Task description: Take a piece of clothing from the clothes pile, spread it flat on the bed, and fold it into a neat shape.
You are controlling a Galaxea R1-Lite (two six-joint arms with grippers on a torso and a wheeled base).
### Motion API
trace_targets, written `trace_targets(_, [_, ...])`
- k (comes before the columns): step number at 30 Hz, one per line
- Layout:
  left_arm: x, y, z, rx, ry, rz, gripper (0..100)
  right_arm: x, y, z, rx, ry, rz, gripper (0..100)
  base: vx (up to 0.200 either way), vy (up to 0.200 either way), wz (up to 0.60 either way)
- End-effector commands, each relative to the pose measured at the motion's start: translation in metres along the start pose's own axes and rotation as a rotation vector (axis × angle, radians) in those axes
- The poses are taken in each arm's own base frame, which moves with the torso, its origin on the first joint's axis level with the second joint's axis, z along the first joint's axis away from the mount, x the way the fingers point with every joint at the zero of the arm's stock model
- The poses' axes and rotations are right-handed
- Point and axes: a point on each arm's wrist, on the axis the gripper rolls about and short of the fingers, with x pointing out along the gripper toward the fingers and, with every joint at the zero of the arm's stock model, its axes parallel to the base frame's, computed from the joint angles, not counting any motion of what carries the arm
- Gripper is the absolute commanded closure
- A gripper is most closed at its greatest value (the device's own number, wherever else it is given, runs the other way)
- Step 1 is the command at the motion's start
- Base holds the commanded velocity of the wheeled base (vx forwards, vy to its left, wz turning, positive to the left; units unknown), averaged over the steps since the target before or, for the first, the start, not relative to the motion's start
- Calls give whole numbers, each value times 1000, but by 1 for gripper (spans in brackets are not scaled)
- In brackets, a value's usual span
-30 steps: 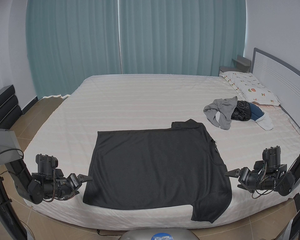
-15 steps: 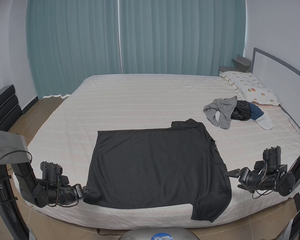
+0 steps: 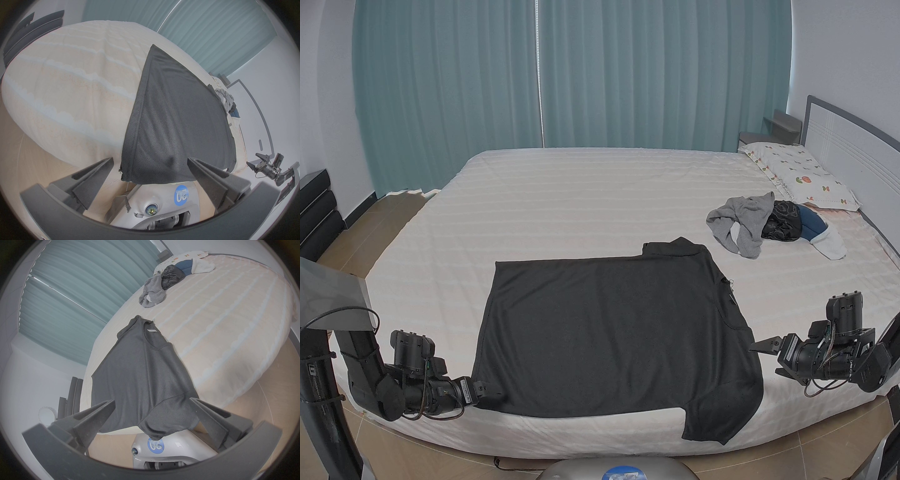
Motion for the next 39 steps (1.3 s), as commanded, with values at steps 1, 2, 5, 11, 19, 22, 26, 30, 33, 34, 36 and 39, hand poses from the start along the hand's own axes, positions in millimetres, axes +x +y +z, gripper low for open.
trace_targets(1, [4, -1, 0, 4, 8, 1, 0, -2, 0, 1, 0, -6, 5, 0, 0, 0, 0])
trace_targets(2, [5, -2, 1, 2, 5, 0, 0, -2, 1, 1, 0, -9, 6, 0, 0, 0, 0])
trace_targets(5, [5, -2, 3, 0, -1, -1, 0, -4, 0, 3, 7, -17, 5, 0, 0, 0, 0])
trace_targets(11, [4, -2, 1, -3, 6, 2, 100, -4, -1, 4, 8, -12, 15, 0, 0, 0, 0])
trace_targets(19, [-2, 2, -5, -18, 20, 17, 100, -6, -7, 9, 31, -18, 14, 0, 0, 0, 0])
trace_targets(22, [-3, 3, -7, -21, 23, 20, 100, -6, -8, 8, 32, -12, 13, 0, 0, 0, 0])
trace_targets(26, [-7, 2, -8, -21, 19, 16, 100, -3, -12, 7, 41, -1, -8, 0, 0, 0, 0])
trace_targets(30, [-8, -1, -4, -64, -2, 6, 100, 7, -24, 5, 59, 31, -54, 0, 0, 0, 0])
trace_targets(33, [-9, -1, -4, -105, 2, -6, 100, 18, -32, 2, 72, 68, -84, 0, 0, 0, 0])
trace_targets(34, [-8, -1, -3, -109, 1, -8, 100, 22, -33, 1, 68, 78, -91, 0, 0, 0, 0])
trace_targets(36, [-8, -2, -3, -111, 0, -9, 100, 29, -36, -2, 61, 104, -101, 0, 0, 0, 0])
trace_targets(39, [-9, -1, -4, -112, 2, -9, 100, 40, -38, -2, 61, 118, -111, 0, 0, 0, 0])
